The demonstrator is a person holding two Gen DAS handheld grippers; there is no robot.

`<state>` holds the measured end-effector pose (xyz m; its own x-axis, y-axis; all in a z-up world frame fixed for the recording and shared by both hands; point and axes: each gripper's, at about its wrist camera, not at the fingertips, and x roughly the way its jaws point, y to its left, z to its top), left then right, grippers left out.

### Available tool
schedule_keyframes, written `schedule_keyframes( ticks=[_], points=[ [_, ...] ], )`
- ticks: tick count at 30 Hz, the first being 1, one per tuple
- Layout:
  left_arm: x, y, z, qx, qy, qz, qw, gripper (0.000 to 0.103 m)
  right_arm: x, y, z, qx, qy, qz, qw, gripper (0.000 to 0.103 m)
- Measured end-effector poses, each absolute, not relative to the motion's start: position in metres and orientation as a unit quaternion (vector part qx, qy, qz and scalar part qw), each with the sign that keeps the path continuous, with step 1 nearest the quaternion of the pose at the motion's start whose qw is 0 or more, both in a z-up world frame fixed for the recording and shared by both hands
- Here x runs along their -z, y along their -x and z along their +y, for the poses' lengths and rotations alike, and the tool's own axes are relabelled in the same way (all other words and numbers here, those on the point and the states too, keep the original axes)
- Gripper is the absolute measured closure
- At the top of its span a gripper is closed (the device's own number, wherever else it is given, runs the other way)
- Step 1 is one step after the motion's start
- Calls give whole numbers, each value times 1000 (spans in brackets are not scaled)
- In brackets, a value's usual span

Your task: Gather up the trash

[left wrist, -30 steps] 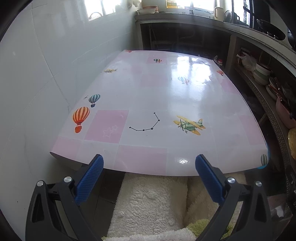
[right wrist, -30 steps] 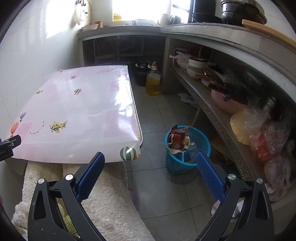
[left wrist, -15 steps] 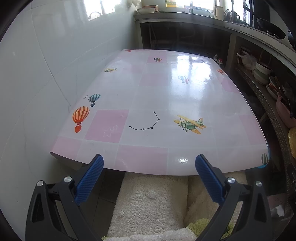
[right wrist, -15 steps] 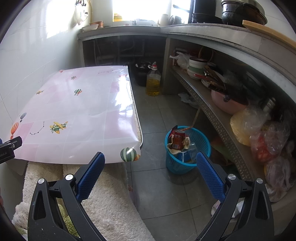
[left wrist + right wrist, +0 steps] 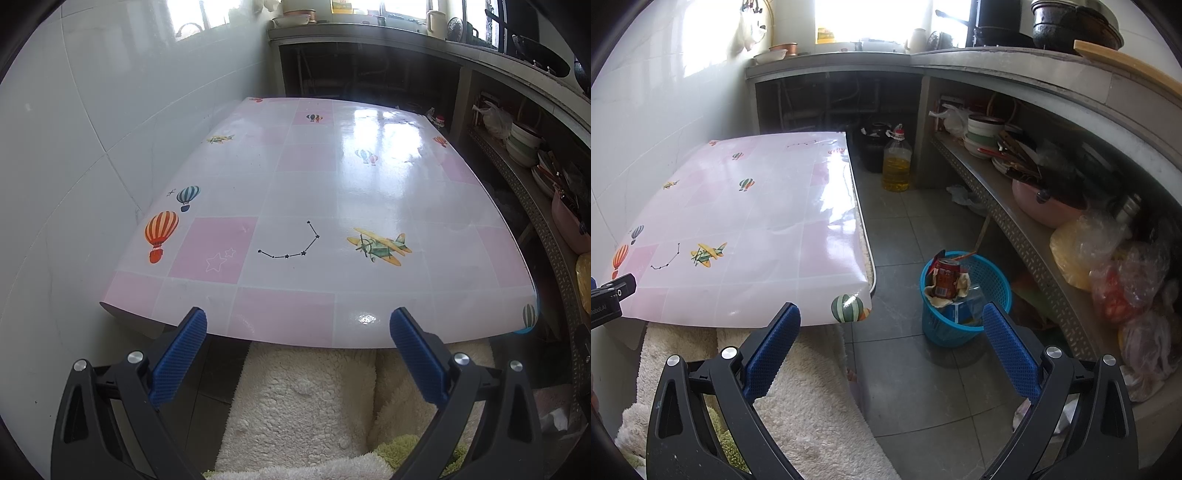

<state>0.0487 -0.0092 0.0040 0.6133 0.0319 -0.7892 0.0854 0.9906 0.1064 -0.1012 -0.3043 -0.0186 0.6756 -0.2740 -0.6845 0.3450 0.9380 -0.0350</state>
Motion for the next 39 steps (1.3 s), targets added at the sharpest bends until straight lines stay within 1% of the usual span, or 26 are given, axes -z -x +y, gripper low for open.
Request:
schedule_keyframes(
  ticks=[39],
  points=[
    [1, -47, -8, 16, -70, 441, 894, 6, 18, 102, -306, 169, -49, 366, 914, 8]
  ],
)
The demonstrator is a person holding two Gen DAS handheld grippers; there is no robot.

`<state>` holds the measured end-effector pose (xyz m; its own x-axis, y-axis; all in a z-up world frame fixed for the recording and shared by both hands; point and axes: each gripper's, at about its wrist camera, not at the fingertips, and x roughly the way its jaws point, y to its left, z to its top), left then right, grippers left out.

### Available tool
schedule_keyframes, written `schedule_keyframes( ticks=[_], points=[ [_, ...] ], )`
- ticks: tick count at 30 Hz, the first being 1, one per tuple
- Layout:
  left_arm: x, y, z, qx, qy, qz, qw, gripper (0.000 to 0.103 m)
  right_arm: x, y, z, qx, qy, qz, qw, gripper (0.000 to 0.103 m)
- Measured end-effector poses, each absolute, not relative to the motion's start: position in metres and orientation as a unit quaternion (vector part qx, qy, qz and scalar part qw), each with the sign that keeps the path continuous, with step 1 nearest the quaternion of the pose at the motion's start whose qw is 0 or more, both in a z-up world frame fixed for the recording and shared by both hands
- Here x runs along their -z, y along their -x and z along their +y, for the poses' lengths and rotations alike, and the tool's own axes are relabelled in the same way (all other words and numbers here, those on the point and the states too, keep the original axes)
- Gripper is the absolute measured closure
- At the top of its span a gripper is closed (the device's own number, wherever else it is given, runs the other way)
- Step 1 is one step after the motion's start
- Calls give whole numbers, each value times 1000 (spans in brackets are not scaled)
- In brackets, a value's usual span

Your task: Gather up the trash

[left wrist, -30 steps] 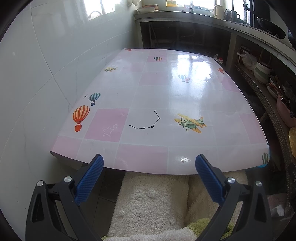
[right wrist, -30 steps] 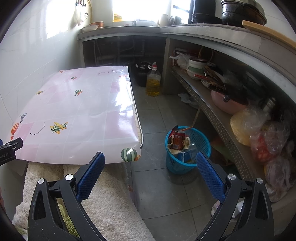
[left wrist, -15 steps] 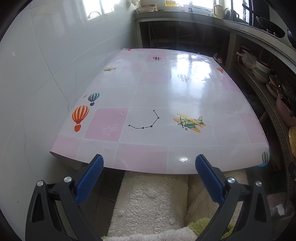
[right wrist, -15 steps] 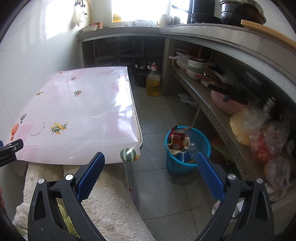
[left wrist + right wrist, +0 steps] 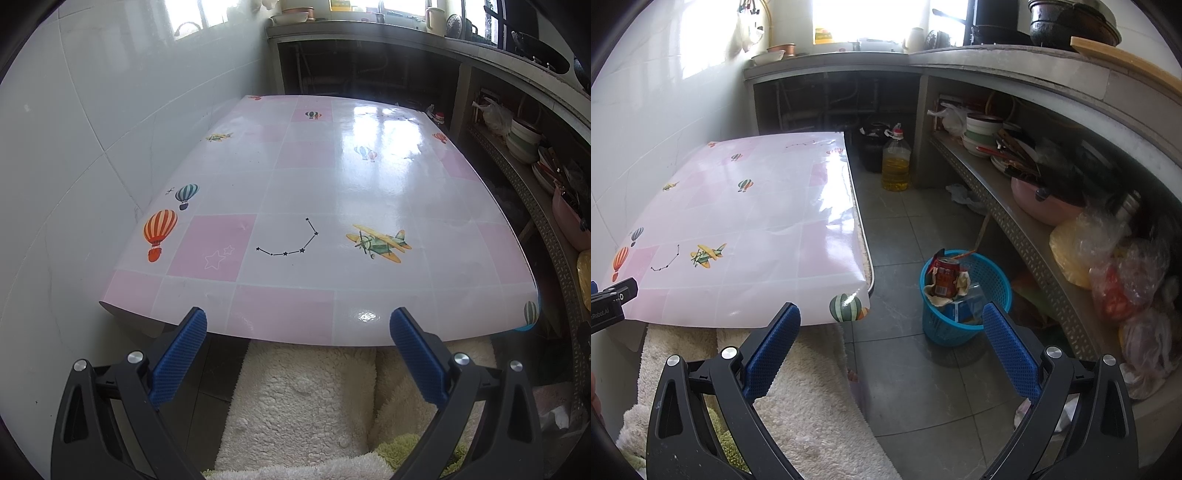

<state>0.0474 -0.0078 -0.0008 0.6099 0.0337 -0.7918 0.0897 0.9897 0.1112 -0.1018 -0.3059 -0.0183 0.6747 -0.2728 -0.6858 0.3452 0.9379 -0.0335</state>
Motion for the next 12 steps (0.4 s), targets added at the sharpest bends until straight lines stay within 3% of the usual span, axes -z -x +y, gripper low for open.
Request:
schedule_keyframes(
  ticks=[12],
  points=[
    [1, -49, -6, 17, -71, 443, 893, 6, 19, 102, -300, 172, -52, 366, 913, 8]
  ],
)
